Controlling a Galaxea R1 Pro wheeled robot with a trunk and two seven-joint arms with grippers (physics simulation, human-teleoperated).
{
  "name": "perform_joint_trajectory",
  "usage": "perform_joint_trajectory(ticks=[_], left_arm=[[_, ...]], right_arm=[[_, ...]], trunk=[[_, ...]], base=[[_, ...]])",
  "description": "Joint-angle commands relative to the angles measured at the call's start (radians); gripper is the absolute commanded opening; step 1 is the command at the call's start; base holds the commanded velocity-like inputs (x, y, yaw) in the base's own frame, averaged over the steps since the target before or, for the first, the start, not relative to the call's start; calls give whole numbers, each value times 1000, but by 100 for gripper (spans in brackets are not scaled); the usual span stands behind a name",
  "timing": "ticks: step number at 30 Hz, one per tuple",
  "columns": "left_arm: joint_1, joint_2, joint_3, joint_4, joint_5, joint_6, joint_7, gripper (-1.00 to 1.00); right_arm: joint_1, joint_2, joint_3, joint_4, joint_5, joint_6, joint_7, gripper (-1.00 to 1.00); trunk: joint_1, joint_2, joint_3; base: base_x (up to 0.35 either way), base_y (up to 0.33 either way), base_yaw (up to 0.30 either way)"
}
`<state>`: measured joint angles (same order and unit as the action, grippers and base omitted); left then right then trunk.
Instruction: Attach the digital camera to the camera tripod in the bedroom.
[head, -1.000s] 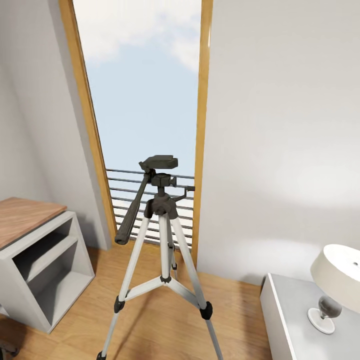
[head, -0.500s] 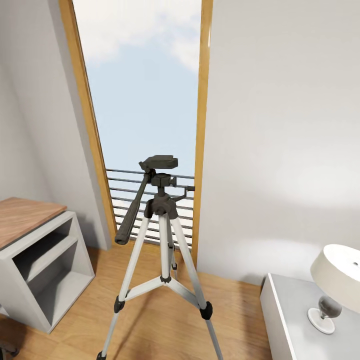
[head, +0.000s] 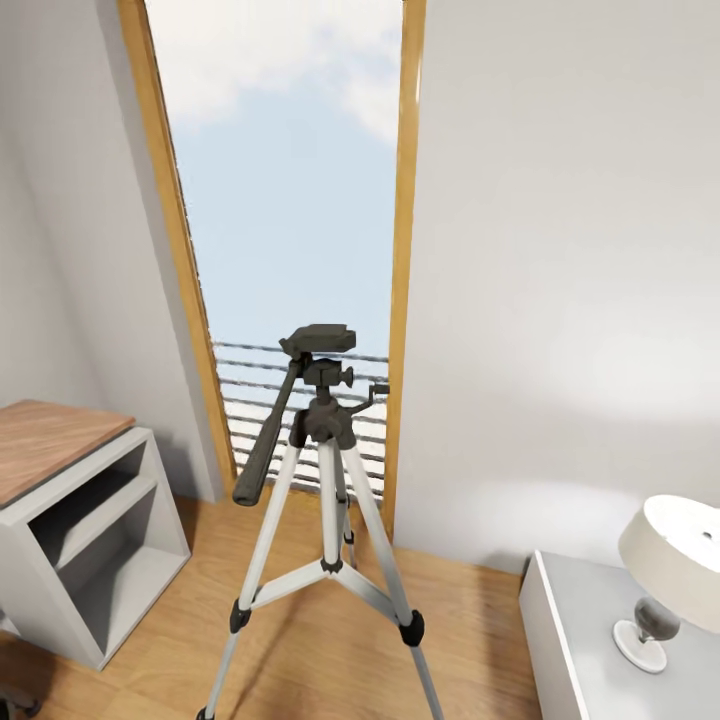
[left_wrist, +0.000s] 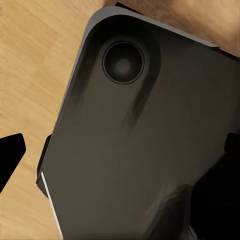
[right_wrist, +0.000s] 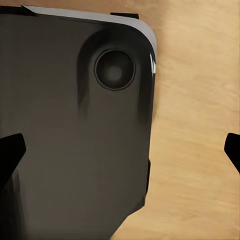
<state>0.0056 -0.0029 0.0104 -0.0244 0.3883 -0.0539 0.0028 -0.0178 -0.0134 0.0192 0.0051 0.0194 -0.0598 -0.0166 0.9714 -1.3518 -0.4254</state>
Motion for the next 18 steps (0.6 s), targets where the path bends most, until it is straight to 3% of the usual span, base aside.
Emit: perform_joint_trajectory(ticks=[1,18], left_arm=[[1,0,1,-2,5,-1,0,100],[1,0,2,-2,6,-1,0,100]], right_arm=[[-1,0,2,1,2,-3,-2,100],[-1,1,1,1,2,-3,-2,100]], trunk=[[-4,7,2],[-69,126,56]], base=[[0,0,0],[0,0,0]])
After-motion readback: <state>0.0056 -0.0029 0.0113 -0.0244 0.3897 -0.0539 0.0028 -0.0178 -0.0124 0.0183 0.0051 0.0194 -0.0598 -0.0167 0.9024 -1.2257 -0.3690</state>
